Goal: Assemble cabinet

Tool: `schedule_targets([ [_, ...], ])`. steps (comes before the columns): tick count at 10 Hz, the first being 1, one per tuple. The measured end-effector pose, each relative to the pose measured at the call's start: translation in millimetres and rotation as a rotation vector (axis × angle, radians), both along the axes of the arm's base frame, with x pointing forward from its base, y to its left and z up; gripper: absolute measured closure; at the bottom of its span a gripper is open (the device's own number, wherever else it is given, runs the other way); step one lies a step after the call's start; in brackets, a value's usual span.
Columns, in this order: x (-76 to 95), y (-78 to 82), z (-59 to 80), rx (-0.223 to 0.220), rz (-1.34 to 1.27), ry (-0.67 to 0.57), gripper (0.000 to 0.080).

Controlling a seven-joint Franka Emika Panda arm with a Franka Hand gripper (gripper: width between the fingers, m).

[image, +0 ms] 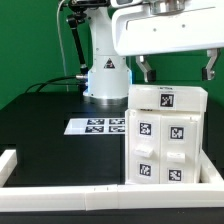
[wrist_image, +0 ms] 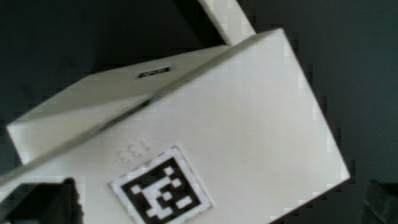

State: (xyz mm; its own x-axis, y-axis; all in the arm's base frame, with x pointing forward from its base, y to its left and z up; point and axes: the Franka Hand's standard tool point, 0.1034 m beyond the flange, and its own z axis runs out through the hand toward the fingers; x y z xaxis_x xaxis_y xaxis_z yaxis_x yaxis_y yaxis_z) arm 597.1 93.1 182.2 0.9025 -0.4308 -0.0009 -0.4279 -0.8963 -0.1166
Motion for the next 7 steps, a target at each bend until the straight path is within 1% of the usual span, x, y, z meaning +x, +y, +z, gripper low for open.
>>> schedule_targets([
  [1, -0.9, -2.0, 0.0, -0.046, 0.158, -0.007, 0.0002],
  [4, 1.1, -6.5, 2.6, -0.065, 0.550, -0.030, 0.0002],
  [7, 1.5, -7.9, 2.5, -0.076, 0.774, -0.044, 0.0002],
])
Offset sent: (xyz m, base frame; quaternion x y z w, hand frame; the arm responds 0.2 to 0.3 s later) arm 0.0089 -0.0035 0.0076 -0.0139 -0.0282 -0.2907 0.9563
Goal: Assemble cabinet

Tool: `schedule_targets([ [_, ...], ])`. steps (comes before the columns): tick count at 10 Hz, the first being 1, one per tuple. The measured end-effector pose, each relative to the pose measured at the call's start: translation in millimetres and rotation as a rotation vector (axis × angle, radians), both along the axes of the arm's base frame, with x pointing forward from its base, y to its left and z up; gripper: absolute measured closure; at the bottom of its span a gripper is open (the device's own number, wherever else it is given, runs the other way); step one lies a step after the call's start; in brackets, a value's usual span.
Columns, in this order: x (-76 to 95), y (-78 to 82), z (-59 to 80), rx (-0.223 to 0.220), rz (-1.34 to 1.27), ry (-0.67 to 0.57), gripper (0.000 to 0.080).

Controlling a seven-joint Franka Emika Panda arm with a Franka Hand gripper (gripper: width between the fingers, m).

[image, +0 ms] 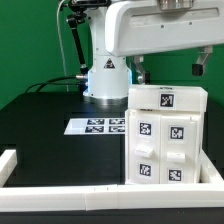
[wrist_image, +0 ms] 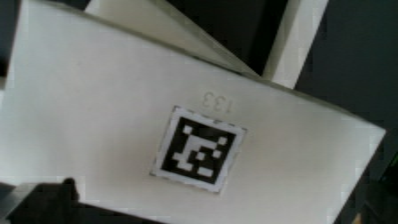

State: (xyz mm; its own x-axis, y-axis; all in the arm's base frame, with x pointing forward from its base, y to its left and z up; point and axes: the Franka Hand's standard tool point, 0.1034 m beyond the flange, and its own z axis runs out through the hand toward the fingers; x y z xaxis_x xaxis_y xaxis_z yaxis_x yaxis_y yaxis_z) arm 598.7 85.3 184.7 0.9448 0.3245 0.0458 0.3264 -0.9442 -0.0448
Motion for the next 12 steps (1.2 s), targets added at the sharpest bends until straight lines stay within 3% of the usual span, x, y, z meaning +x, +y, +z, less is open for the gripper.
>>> schedule_targets([
  [2, -0.2, -0.5, -0.5, -0.004, 0.118, -0.006, 0.0002],
  [8, -3.9, -1.6, -10.7, -0.072, 0.823, -0.018, 0.0002],
  [12, -3.4, -3.8, -23.7, -0.083, 0.976, -0.015, 0.0002],
])
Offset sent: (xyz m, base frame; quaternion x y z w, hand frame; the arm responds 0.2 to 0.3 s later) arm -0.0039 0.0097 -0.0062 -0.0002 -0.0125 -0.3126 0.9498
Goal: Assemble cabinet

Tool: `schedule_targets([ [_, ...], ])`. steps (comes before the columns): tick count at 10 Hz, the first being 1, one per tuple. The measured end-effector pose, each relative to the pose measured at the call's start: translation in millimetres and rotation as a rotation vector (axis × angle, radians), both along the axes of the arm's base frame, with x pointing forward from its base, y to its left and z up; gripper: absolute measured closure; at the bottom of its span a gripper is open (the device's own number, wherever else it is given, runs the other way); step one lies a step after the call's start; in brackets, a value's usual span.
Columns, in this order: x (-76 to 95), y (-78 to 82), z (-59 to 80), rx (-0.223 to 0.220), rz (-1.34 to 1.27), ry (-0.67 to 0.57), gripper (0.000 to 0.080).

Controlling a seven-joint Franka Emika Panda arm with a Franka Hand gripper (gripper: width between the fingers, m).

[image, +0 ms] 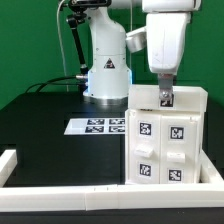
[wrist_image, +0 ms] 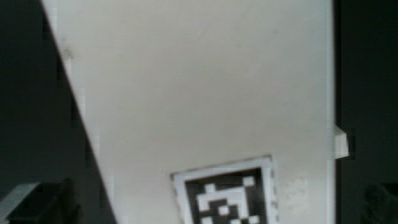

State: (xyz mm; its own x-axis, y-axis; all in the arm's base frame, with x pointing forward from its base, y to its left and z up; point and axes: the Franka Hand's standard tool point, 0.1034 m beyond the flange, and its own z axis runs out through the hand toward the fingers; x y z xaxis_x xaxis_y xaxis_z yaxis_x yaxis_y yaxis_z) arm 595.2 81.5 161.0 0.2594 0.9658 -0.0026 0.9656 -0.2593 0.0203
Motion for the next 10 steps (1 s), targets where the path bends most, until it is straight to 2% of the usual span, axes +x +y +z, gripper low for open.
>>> schedule_targets([
  [2, -1.1, -0.5, -4.1, -0.001, -0.012, 0.007, 0.0002],
  [4, -1.0, -1.5, -4.1, -0.002, -0.014, 0.007, 0.0249],
  [7, -0.9, -2.2, -4.2, -0.001, -0.051, 0.006, 0.0245],
  [10, -0.9, -1.7, -4.0, 0.007, -0.379, 0.004, 0.0245],
])
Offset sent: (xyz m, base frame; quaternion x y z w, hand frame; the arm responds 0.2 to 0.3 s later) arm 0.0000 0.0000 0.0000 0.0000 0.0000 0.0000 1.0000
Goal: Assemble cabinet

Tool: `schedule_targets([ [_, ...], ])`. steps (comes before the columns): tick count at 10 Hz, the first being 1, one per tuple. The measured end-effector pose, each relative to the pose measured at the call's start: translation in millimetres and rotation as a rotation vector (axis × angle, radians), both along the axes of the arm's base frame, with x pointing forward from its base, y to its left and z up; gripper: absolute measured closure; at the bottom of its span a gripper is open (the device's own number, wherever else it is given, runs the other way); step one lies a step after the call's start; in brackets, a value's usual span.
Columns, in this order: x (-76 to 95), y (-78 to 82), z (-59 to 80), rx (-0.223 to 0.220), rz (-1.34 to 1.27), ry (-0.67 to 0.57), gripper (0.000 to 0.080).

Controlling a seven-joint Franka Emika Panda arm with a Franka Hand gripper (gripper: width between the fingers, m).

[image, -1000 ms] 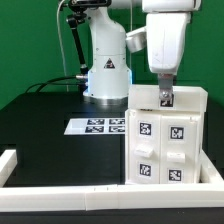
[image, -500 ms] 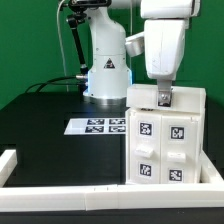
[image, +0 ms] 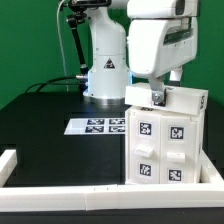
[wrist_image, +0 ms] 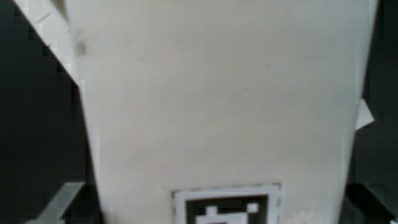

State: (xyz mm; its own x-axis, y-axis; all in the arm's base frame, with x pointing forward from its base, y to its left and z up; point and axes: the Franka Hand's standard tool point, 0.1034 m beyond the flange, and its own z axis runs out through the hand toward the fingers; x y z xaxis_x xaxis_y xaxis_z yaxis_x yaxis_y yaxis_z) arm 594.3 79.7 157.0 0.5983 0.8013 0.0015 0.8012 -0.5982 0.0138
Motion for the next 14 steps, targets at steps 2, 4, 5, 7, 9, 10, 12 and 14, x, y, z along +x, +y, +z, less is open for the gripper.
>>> schedule_targets([
  [2, 0.1, -0.3, 0.0, 0.002, -0.191, -0.001, 0.0244],
  [4, 0.0, -1.2, -0.4, 0.005, -0.357, -0.001, 0.0243],
  [5, -0.1, -1.1, -0.7, 0.006, -0.436, -0.001, 0.0243],
  [7, -0.1, -1.1, -0.7, 0.007, -0.534, -0.002, 0.0243],
  [9, -0.1, -0.8, -0.7, 0.008, -0.658, -0.003, 0.0243],
  [10, -0.2, -0.4, -0.7, 0.010, -0.748, -0.003, 0.0243],
  [12, -0.1, 0.3, -0.7, 0.012, -0.886, -0.005, 0.0243],
  [14, -1.8, 2.7, -1.4, 0.037, -1.120, -0.012, 0.0243],
])
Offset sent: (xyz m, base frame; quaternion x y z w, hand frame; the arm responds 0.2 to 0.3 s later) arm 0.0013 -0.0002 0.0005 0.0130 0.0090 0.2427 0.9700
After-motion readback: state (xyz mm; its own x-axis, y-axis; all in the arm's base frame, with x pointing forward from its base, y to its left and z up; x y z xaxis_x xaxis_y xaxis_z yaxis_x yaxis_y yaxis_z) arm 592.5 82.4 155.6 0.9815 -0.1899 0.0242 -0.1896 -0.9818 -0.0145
